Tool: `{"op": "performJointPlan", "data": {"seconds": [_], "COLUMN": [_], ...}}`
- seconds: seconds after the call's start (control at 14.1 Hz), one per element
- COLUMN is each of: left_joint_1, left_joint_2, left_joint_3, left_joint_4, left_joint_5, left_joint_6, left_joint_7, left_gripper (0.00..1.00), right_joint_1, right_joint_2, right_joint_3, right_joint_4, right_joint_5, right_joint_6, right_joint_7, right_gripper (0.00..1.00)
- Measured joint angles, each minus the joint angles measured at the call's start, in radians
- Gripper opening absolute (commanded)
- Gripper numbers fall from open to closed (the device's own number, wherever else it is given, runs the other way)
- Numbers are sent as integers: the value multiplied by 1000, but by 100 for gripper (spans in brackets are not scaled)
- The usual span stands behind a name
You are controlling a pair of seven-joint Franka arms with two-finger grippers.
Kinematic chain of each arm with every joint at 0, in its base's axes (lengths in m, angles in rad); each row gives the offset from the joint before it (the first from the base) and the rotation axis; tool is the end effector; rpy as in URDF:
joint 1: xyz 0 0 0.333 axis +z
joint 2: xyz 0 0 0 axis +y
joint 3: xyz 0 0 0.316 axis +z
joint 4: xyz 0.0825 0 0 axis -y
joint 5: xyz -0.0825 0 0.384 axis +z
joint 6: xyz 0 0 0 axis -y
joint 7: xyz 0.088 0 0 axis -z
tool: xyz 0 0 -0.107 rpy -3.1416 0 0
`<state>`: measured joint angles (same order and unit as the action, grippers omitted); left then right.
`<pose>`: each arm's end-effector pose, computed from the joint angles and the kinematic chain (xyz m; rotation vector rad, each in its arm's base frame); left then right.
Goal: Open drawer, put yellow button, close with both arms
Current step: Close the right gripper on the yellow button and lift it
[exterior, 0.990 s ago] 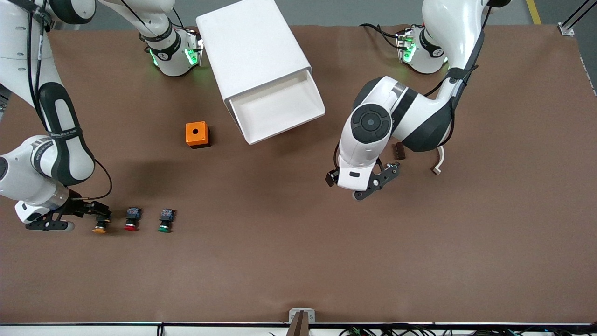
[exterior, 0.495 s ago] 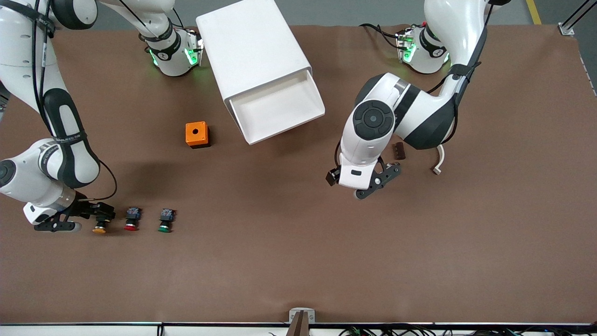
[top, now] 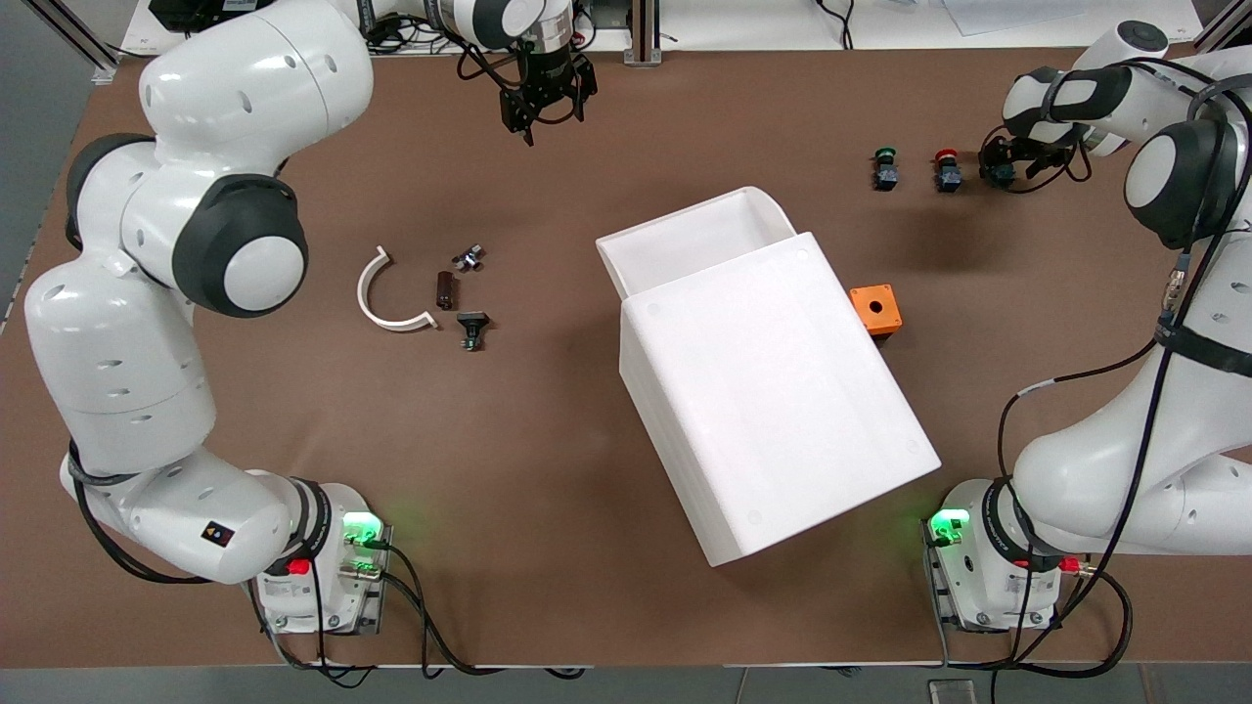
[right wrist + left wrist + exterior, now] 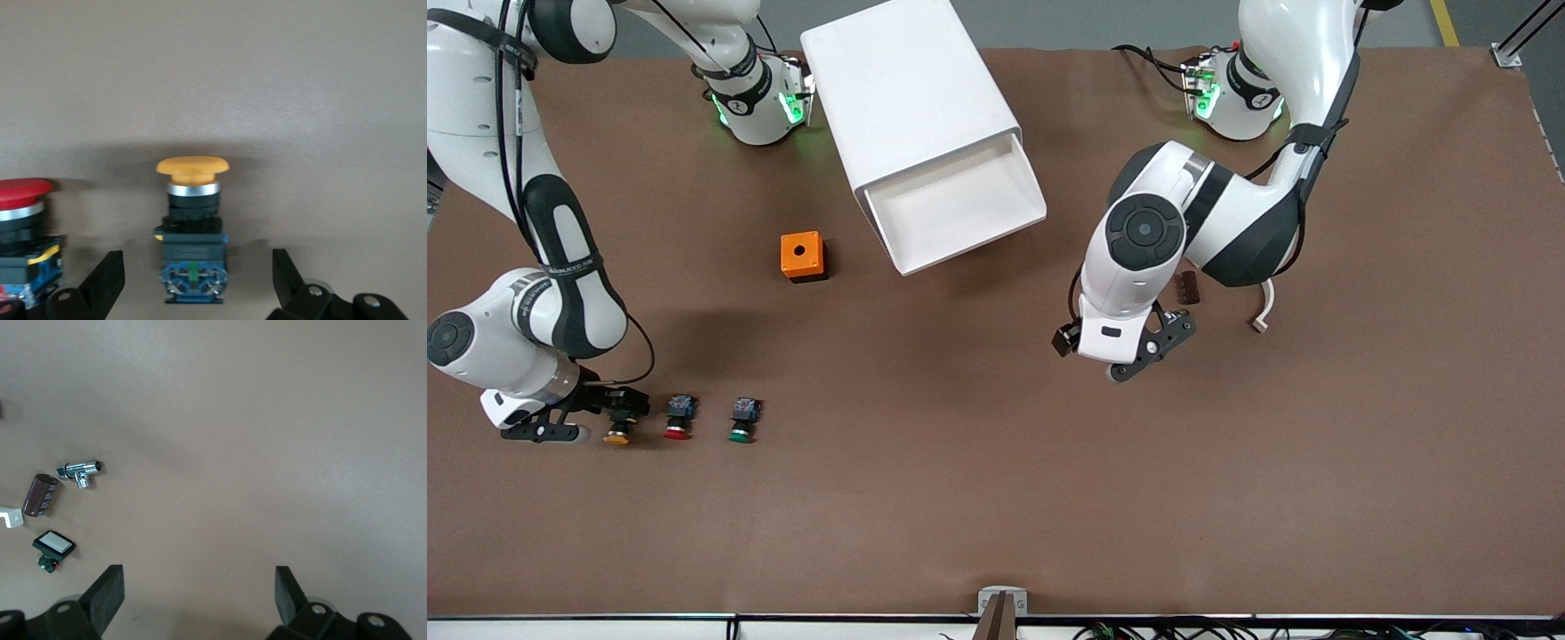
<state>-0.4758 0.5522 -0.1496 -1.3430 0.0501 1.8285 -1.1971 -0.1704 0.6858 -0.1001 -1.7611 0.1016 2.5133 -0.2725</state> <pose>0.5873 -0.3930 0.4050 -2.9825 -0.8851 0.0959 0.6454 -0.1740 0.1842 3.1196 -0.0833 0.1072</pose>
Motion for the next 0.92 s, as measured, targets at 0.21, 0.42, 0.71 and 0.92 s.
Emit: {"op": "performJointPlan", "data": {"seconds": [0.21, 0.42, 0.71, 0.92], "left_joint_1": [0, 0, 0, 0], "left_joint_2": [0, 0, 0, 0], "left_joint_3": [0, 0, 0, 0], "left_joint_4": [0, 0, 0, 0], "left_joint_5": [0, 0, 0, 0], "left_joint_6": [0, 0, 0, 0], "left_joint_7": [0, 0, 0, 0], "left_gripper": [99, 99, 99, 99], "right_joint_1": [0, 0, 0, 0], "right_joint_2": [0, 6, 26, 30], "right_joint_3": [-2, -3, -3, 1], "right_joint_4": [4, 9, 23, 25], "right_joint_5": [-37, -38, -33, -27], "right_joint_6": [-7, -9, -11, -11], "right_joint_7": [43, 49, 54, 56], "right_gripper": [98, 99, 99, 99]}}
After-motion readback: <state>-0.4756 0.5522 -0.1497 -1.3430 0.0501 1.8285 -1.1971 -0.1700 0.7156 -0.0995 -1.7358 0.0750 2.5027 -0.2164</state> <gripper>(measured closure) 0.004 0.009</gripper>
